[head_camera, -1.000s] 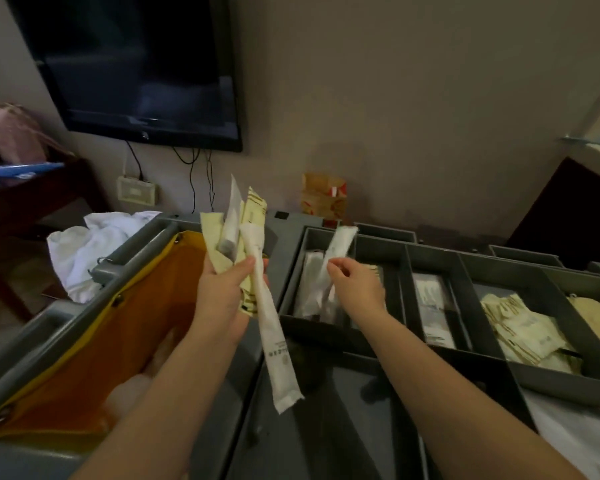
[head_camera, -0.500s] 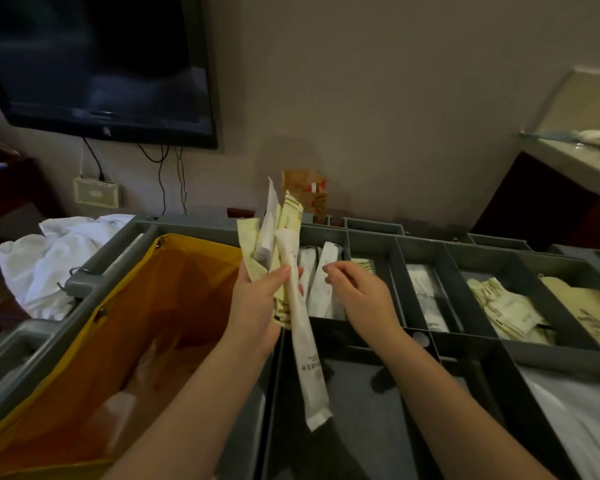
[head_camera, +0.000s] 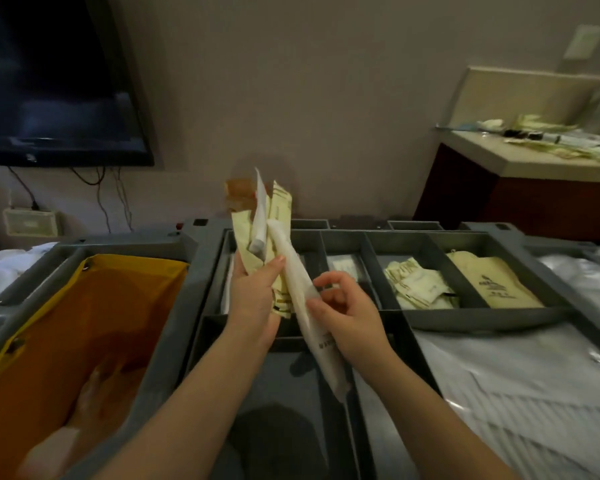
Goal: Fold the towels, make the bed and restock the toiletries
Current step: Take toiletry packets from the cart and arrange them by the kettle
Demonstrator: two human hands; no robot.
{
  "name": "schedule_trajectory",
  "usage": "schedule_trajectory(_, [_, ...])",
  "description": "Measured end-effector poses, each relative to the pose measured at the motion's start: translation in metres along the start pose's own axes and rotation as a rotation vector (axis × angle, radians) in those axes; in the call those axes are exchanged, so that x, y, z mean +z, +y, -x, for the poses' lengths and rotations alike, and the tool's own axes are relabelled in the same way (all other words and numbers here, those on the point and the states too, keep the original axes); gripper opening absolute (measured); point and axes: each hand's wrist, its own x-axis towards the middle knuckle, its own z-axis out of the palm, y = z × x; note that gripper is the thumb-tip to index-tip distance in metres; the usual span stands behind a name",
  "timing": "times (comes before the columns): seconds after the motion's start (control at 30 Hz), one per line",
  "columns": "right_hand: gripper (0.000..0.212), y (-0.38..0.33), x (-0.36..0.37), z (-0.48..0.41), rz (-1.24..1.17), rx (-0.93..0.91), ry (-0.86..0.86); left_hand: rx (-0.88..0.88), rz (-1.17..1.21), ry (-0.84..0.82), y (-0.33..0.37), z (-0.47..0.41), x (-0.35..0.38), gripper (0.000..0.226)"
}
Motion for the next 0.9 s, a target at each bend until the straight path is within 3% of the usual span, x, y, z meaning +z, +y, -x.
schedule_trajectory(0.3, [0.016,0.031,-0.063,0.009,-0.203,0.078,0.25,-0.041,-0.02,0.019,-0.044,0.025,0.011,0.052])
schedule_trajectory(0.47, [0.032,0.025,-0.056,-0.001,-0.484,0.193,0.143,0.016,-0.003,0.066,-0.036,0.034,0.0,0.049])
schedule_trajectory(0.63, [0.036,0.009,-0.014,-0.026,-0.3,0.184,0.008,0.081,-0.03,0.175,-0.008,0.035,-0.028,0.041])
schedule_trajectory(0.77, [0.038,-0.002,0.029,-0.056,-0.121,0.101,-0.065,0.139,-0.078,0.242,0.02,0.03,-0.065,0.052])
schedule_trajectory(0.9, [0.04,-0.006,0.067,-0.093,-0.094,0.19,-0.03,0.201,-0.071,0.228,0.043,0.026,-0.097,0.055])
